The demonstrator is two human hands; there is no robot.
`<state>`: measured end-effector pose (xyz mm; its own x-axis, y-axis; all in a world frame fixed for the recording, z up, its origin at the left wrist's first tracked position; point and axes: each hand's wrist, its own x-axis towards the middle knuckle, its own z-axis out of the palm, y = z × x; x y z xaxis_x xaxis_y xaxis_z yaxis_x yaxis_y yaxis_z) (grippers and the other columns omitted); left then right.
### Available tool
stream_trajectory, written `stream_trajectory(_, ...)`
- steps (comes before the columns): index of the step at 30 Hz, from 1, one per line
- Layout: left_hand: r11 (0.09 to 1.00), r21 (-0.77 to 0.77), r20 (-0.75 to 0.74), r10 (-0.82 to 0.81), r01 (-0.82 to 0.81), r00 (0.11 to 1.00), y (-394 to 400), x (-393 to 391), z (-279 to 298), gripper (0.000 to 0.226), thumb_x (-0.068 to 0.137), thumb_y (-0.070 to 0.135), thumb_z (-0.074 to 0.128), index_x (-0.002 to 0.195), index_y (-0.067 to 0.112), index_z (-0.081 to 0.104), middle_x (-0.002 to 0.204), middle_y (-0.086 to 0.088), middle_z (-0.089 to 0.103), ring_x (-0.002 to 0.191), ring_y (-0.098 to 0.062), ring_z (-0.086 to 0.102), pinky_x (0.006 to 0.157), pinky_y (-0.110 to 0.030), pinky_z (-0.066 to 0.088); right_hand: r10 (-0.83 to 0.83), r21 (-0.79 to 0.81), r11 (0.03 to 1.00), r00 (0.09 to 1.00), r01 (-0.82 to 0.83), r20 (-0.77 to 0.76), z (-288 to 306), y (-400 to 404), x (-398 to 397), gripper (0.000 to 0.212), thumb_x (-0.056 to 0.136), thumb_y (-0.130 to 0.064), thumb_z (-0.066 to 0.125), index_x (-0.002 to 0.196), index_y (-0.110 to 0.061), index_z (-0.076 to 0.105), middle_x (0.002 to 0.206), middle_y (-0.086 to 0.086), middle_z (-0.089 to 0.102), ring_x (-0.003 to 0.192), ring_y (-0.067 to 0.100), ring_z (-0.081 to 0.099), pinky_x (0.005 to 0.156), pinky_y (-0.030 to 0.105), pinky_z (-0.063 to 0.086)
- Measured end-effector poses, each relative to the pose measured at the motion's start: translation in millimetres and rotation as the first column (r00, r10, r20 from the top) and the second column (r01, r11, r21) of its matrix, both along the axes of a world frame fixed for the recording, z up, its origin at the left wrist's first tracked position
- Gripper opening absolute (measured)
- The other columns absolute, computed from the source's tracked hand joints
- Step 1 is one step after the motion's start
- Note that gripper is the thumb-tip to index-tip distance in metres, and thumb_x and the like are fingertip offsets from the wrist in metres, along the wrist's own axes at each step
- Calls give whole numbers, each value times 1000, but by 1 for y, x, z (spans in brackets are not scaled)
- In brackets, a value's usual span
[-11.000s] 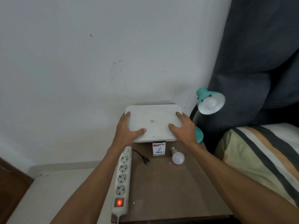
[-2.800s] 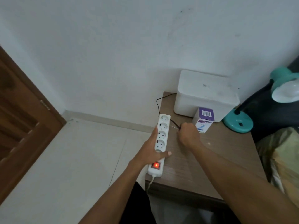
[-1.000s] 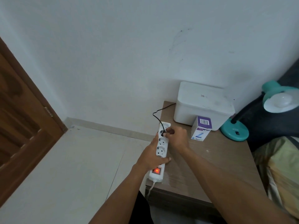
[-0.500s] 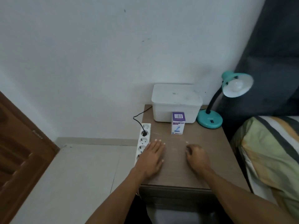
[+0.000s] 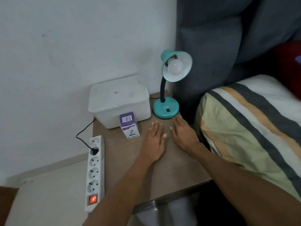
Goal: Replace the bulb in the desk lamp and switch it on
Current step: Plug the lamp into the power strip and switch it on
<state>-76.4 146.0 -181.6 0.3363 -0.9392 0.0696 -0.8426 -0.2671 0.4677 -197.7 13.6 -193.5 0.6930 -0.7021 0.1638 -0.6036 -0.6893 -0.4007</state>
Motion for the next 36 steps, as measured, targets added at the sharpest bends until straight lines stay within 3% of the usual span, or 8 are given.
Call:
stream_trajectory(4,999,-31,22,11,-11,1000,-41,18,-14,65,109,48,18,162,10,21,171,-9,14,159,-21,5,129,-41,12,61,-49,997,998,-61,8,3,-24,21,51,104,-25,37,147,2,37,152,21,39,144,34,34,120,45,27)
stream_trajectory(9,998,-59,14,6,-5,1000,-69,30,-23,61,110,44,24,163,12,17,171,-7,11,156,-13,0,127,-34,7,122,-108,987,993,-121,-3,-4,-44,35,53,97,-10,50,145,7,37,150,26,42,141,37,39,118,44,22)
stream_trajectory(12,996,-88,33,2,1,999,-74,33,-31,63,110,44,23,161,9,23,170,-9,16,157,-18,5,128,-35,10,126,-68,990,992,-125,9,-16,-48,36,56,98,-15,37,151,3,29,157,20,33,148,32,27,122,44,20)
stream_trajectory(15,994,-112,38,17,-12,999,-75,31,-38,64,107,43,21,160,7,28,169,-11,21,158,-21,11,128,-36,14,113,-59,992,994,-112,2,-23,-45,36,61,94,-22,27,150,4,31,156,22,34,148,33,27,122,46,20)
stream_trajectory(21,994,-109,-16,31,-33,999,-78,33,-41,64,107,43,22,157,5,33,168,-13,23,158,-22,13,129,-37,13,60,-43,997,997,-58,49,-26,-46,43,59,91,-22,35,142,5,45,148,25,45,141,37,39,119,46,27)
stream_trajectory(29,992,-114,-44,52,-57,998,-79,33,-42,57,110,41,28,159,11,31,170,-5,20,158,-13,8,129,-34,13,65,-62,996,997,-63,32,-24,-45,41,61,93,-26,30,145,4,41,151,24,41,145,35,33,121,43,20)
stream_trajectory(36,990,-127,-58,51,-58,997,-79,32,-40,55,111,37,31,158,10,33,169,-9,23,158,-17,12,129,-39,18,71,-89,994,997,-67,36,-24,-45,41,58,96,-26,31,146,2,39,153,22,39,146,33,31,122,43,20)
